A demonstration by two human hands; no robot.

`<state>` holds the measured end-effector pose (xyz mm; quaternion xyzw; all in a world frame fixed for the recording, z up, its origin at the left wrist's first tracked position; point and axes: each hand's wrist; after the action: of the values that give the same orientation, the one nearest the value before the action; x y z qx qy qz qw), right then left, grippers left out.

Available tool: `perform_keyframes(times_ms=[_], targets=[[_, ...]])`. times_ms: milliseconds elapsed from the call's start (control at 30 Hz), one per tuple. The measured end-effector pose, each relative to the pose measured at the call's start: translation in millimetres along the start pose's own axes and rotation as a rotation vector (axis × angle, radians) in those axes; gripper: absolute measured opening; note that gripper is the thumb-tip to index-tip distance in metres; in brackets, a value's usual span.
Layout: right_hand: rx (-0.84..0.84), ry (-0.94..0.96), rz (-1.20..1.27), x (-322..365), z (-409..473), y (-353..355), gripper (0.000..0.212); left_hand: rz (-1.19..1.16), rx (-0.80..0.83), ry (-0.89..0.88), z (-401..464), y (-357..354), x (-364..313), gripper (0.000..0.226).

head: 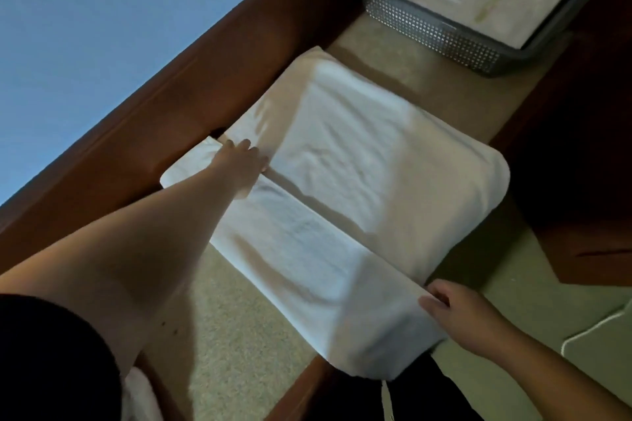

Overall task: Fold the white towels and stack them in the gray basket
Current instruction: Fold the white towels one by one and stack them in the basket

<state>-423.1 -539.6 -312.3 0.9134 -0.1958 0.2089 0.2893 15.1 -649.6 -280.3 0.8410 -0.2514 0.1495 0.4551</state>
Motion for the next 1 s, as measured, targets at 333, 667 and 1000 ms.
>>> perform_keyframes(times_ms=[333, 667, 1000], targets=[[-0.241, -0.054, -0.035, -1, -20, -28, 0.008, 0.198, -0.02, 0.094, 6, -13, 49, 0.047], [-0.382, -0.071, 0.009, -17, -15, -2, 0.002, -0.218, -0.212, 0.266, 21, 6, 87, 0.03], [-0.454, -0.118, 0.045, -26, -7, 5, 0.007, -0.332, -0.368, 0.362, 41, 10, 86, 0.027]])
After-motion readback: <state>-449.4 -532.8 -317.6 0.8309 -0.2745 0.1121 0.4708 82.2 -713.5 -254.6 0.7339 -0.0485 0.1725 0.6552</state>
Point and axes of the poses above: each hand's wrist, its own z-axis towards the middle knuckle, its own y-axis out of the back of the hand, x = y × z, and after that the axes turned 3 degrees about -x, right-handed
